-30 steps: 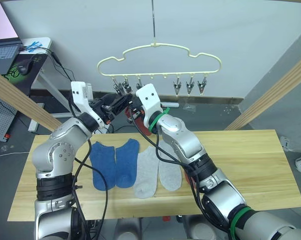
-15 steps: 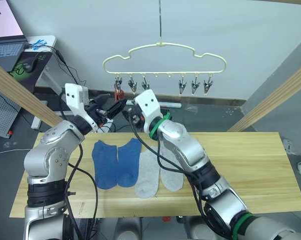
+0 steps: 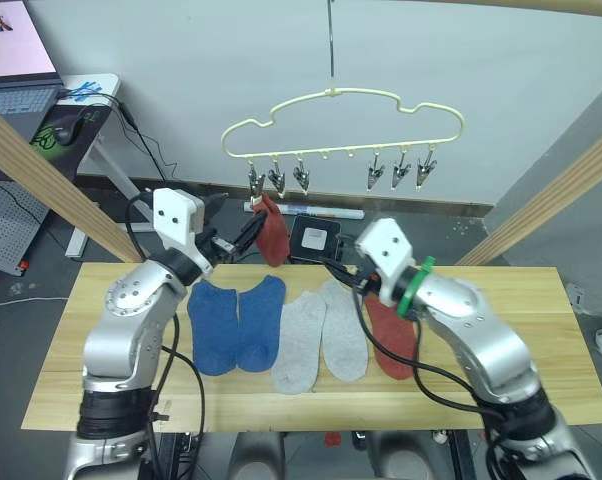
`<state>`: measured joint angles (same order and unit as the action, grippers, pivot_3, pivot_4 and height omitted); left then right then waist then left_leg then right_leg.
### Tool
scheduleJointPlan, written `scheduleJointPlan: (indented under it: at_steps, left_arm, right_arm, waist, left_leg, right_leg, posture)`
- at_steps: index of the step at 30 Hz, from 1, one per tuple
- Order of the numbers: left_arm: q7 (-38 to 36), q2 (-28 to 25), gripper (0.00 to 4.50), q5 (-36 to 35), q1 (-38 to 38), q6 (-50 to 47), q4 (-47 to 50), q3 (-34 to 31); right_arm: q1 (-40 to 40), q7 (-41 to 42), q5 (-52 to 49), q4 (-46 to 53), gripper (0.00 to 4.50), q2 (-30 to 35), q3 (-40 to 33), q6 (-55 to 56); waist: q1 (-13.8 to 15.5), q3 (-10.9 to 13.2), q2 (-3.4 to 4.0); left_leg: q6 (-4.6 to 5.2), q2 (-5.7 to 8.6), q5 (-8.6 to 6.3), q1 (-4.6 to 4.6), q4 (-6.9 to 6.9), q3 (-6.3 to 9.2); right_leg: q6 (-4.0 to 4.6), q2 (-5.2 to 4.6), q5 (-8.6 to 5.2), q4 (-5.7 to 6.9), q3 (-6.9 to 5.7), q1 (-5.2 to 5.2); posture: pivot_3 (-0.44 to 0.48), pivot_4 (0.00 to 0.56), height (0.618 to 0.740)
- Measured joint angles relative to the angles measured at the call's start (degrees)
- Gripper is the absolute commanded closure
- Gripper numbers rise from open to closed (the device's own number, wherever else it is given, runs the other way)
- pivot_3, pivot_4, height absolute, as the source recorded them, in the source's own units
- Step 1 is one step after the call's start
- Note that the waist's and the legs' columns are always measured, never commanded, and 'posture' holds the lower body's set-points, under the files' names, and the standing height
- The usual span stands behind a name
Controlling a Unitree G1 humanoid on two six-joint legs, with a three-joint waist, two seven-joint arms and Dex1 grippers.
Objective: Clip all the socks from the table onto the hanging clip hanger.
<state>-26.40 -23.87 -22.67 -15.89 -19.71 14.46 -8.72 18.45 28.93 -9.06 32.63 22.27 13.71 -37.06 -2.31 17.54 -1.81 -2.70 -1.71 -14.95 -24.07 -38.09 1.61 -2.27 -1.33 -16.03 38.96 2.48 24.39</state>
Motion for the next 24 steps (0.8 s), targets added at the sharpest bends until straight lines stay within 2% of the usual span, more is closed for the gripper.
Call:
scheduleJointPlan:
  at_steps: [10,15,24]
  left_arm:
    - [3.88,5.46,0.34,5.08,1.60,6.07,0.92,2.46]
    - [4.49,6.64,1.50,6.29,0.95,8.23,-0.23,3.49]
    - [4.56,8.21,1.50,7.06,-0.91,10.15,-3.91,4.26]
  right_arm:
    - [-7.90,2.29,-8.06,8.23,2.05,3.22,-10.40,0.84]
    - [-10.25,2.40,-10.08,10.11,2.02,5.21,-12.25,0.80]
    - [-11.85,1.74,-11.35,11.50,2.02,6.67,-13.88,0.37]
  waist:
    - [0.23,-0.56,-0.26]
    - [0.25,-1.01,-0.25]
    - [0.23,-1.19,-0.25]
  left_leg:
    - [0.15,0.11,0.32,0.18,-0.05,0.02]
    - [0.17,0.13,0.34,0.18,-0.07,0.01]
    - [0.21,0.15,0.36,0.18,-0.12,-0.01]
  right_leg:
    - [0.15,0.18,0.12,0.06,-0.04,-0.27]
    - [0.14,0.20,0.13,0.08,-0.06,-0.28]
    - [0.15,0.21,0.14,0.11,-0.09,-0.32]
  posture:
    - [-0.054,0.213,0.740]
    - [-0.072,0.225,0.740]
    - [-0.103,0.232,0.740]
